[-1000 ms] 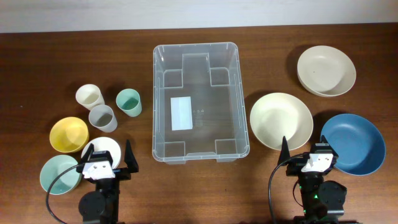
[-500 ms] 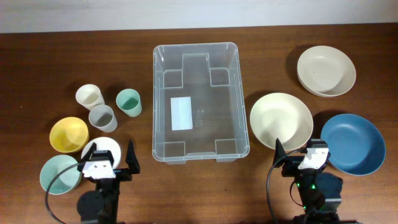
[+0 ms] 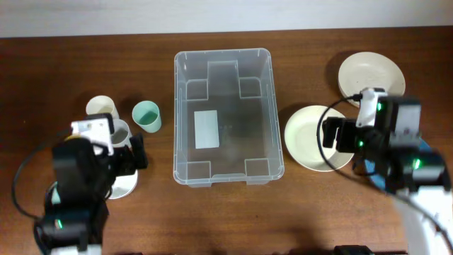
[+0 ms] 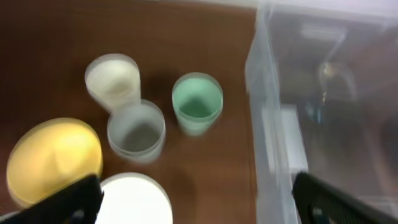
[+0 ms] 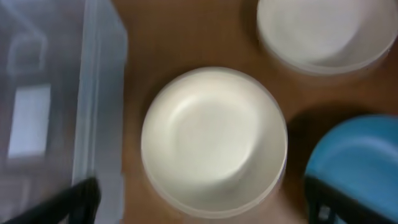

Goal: Pack container
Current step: 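Grasp the rim of the cream plate with the right gripper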

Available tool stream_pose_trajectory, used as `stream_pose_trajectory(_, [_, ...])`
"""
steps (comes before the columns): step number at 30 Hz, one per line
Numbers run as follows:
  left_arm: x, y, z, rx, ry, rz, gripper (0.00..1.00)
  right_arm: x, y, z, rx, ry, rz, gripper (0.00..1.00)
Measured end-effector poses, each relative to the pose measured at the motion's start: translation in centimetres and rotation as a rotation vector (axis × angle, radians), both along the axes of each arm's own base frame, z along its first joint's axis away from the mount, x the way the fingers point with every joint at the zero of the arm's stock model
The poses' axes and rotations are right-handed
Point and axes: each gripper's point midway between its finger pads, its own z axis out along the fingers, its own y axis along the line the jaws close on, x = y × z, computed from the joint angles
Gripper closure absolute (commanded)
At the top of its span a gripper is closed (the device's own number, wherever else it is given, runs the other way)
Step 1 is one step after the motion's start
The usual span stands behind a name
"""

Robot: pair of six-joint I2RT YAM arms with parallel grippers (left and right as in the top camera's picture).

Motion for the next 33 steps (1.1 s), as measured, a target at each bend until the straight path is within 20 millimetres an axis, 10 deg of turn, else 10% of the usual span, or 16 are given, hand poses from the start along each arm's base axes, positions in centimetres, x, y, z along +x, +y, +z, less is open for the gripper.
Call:
stream_pose_trajectory(7, [1.3, -0.1, -1.2, -0.026, 0.251, -0.006, 0.01, 1.6, -0.5, 1.0, -0.015, 0.090, -0.013, 0.01])
stream_pose_trajectory(13, [1.3, -0.1, -2.0, -0.028, 0.283, -0.006, 0.01, 4.4, -4.7, 1.7, -0.061, 0.005, -0.112, 0.01])
stream_pose_trajectory(23, [1.3, -0.1, -2.0, -0.028, 0.283, -0.006, 0.01, 8.0, -8.6, -10.5, -0.084, 0.299, 0.032, 0.01])
stream_pose_trajectory(33, [1.3, -0.1, -2.0, -0.028, 0.283, -0.006, 0.01, 8.8, -8.9, -17.9, -0.054, 0.436, 0.065, 0.01])
